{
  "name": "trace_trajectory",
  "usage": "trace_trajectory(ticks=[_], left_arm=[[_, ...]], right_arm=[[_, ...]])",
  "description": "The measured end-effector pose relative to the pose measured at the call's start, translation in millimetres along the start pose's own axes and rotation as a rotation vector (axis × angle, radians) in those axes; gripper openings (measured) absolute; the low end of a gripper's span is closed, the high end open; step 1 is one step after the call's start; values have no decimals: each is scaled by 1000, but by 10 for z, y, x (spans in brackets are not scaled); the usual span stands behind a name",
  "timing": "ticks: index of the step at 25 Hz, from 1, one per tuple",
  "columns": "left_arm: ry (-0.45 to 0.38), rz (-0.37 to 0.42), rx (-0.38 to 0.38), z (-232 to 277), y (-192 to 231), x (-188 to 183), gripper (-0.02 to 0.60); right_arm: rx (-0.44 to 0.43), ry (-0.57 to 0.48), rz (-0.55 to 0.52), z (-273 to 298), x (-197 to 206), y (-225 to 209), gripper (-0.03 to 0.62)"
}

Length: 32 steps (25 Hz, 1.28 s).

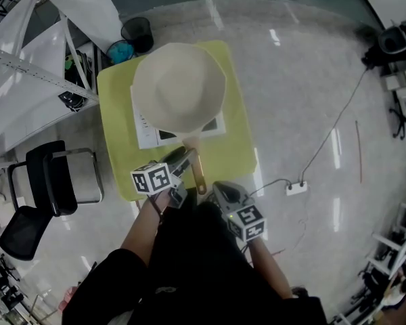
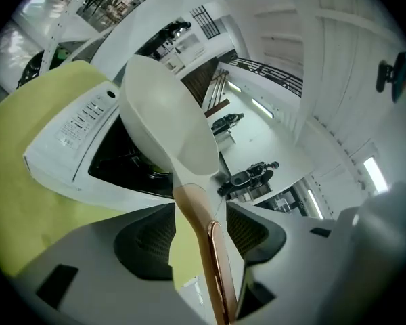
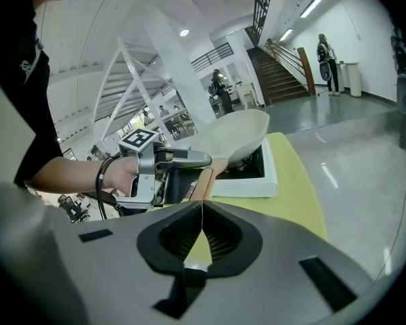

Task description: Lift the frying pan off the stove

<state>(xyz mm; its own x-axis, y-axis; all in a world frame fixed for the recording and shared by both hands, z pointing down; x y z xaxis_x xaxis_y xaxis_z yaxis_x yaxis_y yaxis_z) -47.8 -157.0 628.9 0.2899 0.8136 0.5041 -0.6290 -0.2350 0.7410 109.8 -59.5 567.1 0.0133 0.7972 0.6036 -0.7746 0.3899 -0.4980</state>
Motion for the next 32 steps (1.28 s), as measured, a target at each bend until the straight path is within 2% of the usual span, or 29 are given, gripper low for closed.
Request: trace_trajectory(ticks=[7,13,22,27,32], left_arm=[[-1,-40,1,182,119,18,259],[-7,-74,42,351,86,-41,259],[43,-77,109,533,129,-82,259],[34,-106,124,623,156,-154,258],[93,-85,142,671,221,-212,255]], right_arm=[[23,4,29,11,-1,-77,17],[39,-4,36,60,-45,-109,17],[-3,-3,86,203,-81,-131,17],[-8,6,95,265,-109,-153,17],[-47,25,116,401,-124,-180,17]])
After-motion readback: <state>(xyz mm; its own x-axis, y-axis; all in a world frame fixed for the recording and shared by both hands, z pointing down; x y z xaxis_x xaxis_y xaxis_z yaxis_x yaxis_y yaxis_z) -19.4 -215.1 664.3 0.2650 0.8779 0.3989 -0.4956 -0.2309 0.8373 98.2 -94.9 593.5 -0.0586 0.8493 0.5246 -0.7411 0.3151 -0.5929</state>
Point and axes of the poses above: the fingertips, and each gripper's own axes: z forward along the fingers, y to its left, x out of its underside, the point moved 6 cm from there along -z, backward along the fingers, and after that the axes turned 10 degrees about z, right-handed, at the moved point
